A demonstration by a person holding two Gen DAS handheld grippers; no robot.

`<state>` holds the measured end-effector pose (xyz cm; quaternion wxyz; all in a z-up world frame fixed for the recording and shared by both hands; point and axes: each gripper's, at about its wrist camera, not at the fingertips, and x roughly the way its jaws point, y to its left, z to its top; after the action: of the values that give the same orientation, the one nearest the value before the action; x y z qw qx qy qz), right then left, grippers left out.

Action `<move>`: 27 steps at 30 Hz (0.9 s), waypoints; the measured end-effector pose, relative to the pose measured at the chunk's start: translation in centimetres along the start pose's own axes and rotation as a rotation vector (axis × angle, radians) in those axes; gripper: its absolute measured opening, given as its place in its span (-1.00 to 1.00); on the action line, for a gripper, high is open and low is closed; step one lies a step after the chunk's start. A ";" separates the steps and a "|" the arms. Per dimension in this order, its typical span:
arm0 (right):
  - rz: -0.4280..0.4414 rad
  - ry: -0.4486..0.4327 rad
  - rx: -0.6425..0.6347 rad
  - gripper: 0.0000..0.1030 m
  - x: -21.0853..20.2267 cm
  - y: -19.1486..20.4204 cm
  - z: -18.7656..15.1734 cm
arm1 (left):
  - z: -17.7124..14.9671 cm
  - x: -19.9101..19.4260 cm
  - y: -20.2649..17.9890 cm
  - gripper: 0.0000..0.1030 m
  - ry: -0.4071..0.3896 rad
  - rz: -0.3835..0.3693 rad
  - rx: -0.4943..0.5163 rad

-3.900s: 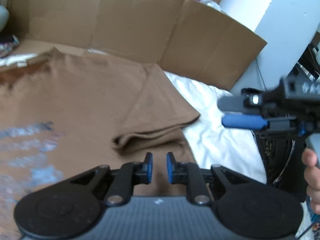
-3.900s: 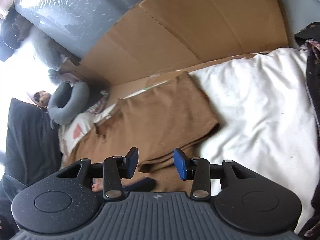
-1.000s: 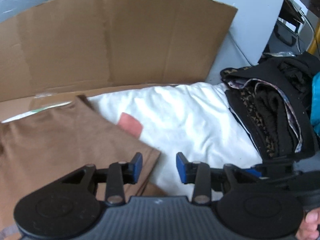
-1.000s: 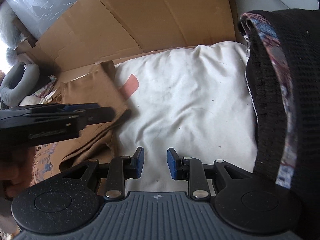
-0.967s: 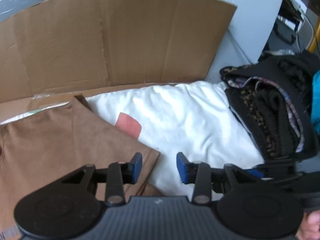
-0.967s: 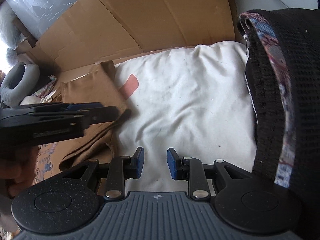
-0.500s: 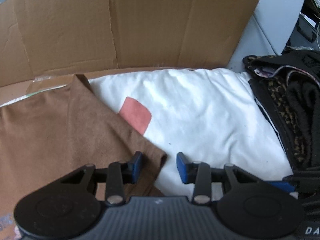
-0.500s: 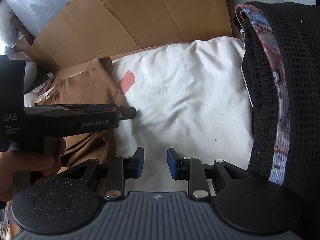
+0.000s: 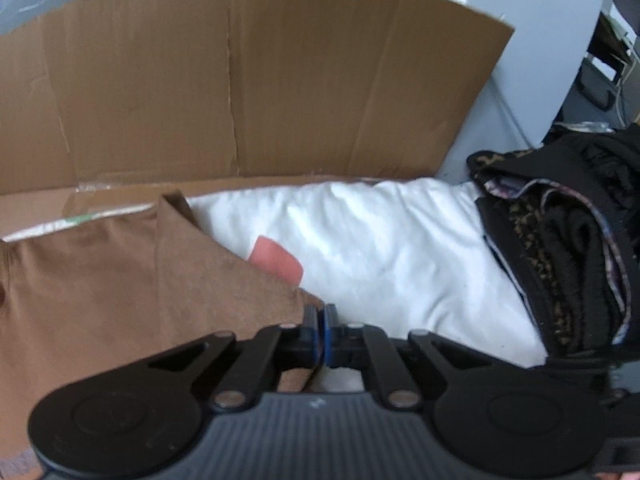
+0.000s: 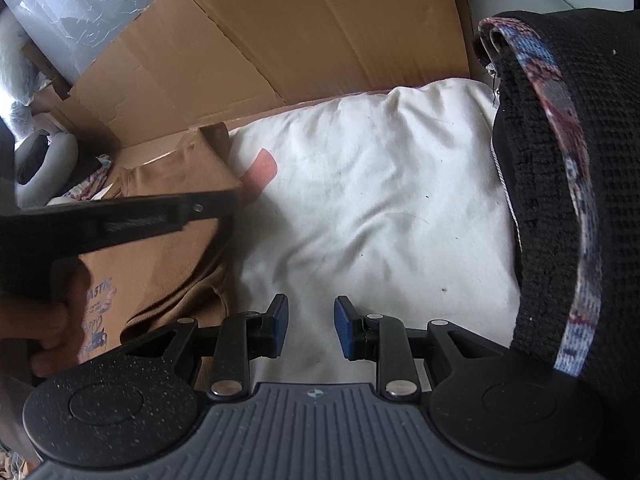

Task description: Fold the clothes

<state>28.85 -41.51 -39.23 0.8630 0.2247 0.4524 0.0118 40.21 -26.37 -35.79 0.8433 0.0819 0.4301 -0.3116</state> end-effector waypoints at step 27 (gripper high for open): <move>0.004 -0.011 -0.087 -0.39 0.5 2.5 1.3 | -2.5 -6.4 13.8 -0.96 -0.085 0.125 -0.171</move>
<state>30.60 -39.68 -37.97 0.8743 0.1881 0.4462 0.0318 43.97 -11.50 -34.15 0.8825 0.0228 0.4131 -0.2238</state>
